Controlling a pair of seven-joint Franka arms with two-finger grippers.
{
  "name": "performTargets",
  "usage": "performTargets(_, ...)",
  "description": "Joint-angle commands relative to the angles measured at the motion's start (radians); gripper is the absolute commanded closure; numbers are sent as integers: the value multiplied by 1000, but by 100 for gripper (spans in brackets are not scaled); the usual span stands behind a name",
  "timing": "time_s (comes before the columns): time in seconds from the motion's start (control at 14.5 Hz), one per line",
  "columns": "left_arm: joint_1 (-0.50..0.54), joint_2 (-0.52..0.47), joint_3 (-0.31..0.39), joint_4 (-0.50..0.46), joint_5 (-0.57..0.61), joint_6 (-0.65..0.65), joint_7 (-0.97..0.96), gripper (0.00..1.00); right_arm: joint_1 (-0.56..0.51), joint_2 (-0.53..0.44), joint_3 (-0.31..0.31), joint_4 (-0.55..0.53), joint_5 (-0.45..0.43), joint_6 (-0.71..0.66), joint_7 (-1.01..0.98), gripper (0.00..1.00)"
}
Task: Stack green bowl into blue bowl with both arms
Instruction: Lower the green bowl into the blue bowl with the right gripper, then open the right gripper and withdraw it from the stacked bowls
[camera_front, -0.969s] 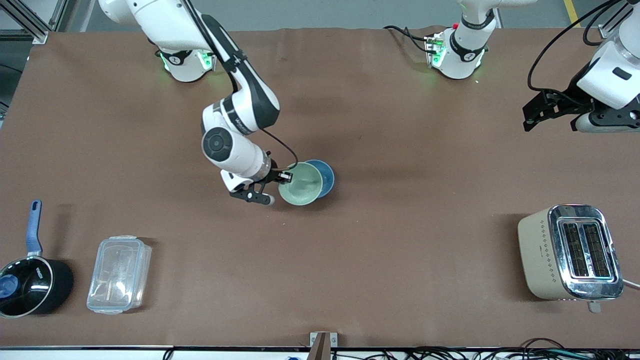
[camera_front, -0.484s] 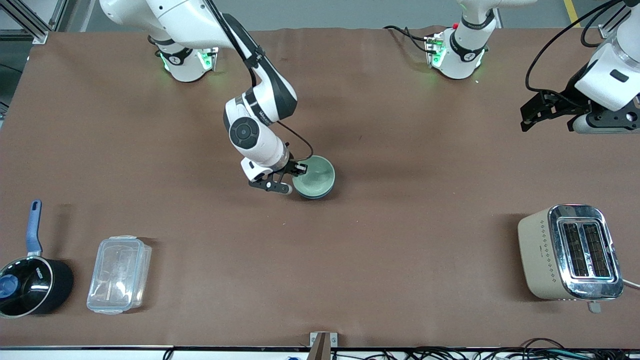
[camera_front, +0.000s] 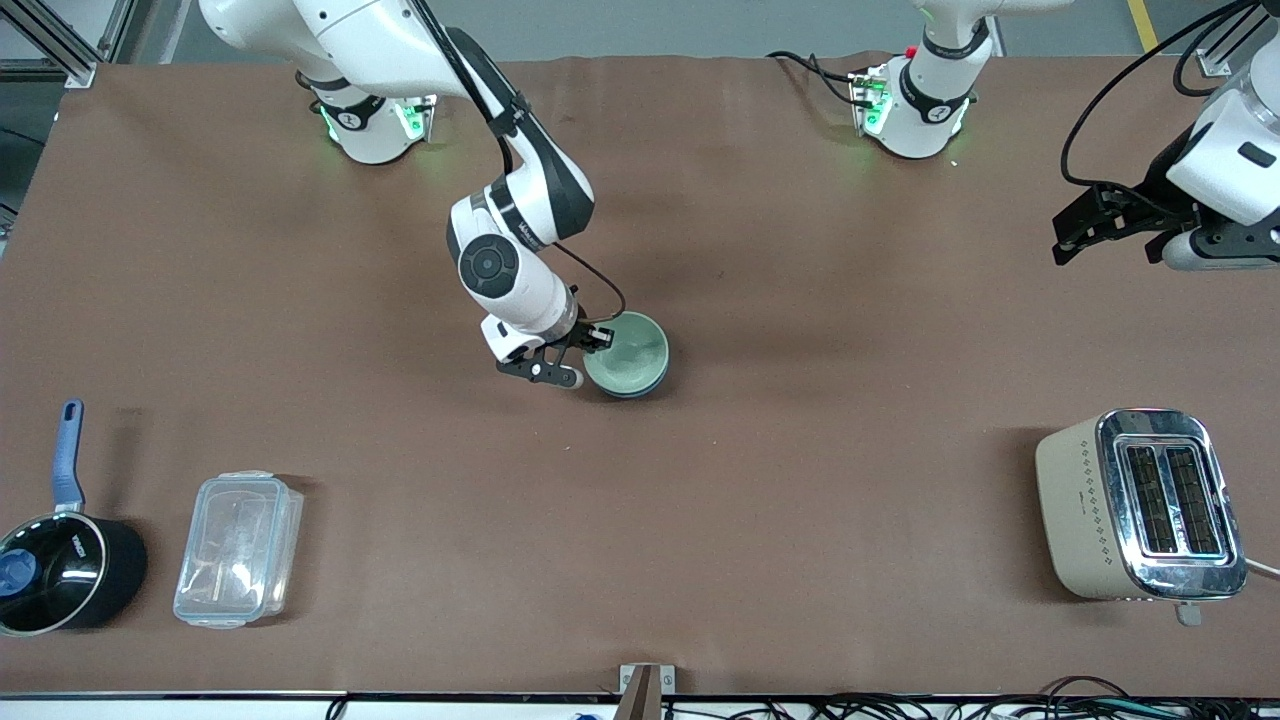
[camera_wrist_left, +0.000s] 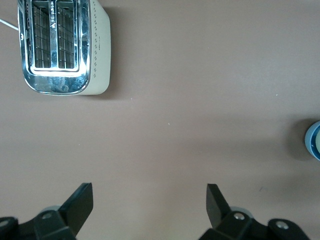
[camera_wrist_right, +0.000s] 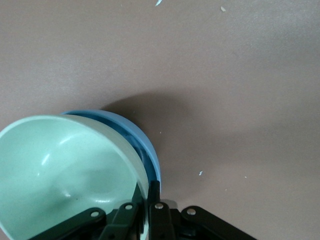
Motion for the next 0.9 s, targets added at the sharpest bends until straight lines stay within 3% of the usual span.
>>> performTargets(0.0, 3, -7, 4, -4, -19, 2, 16, 0, 0, -6, -3, -15, 17, 7, 6, 70)
performTargets(0.07, 3, -7, 4, -4, -19, 4, 16, 0, 0, -8, -4, -15, 17, 3, 3, 34)
performTargets(0.14, 3, -7, 4, -4, -19, 4, 16, 0, -2, -8, -7, -15, 17, 0, 4, 8)
performTargets(0.21, 3, -6, 4, -4, -19, 4, 18, 0, -8, -15, -12, -13, 16, -6, 0, 1)
performTargets(0.69, 4, -6, 4, -4, -19, 1, 48, 0, -213, -182, -30, -1, 0, -216, -143, 0)
performTargets(0.83, 4, -6, 4, -3, -18, -2, 64, 0, -284, -242, -55, -1, -65, -230, -181, 0)
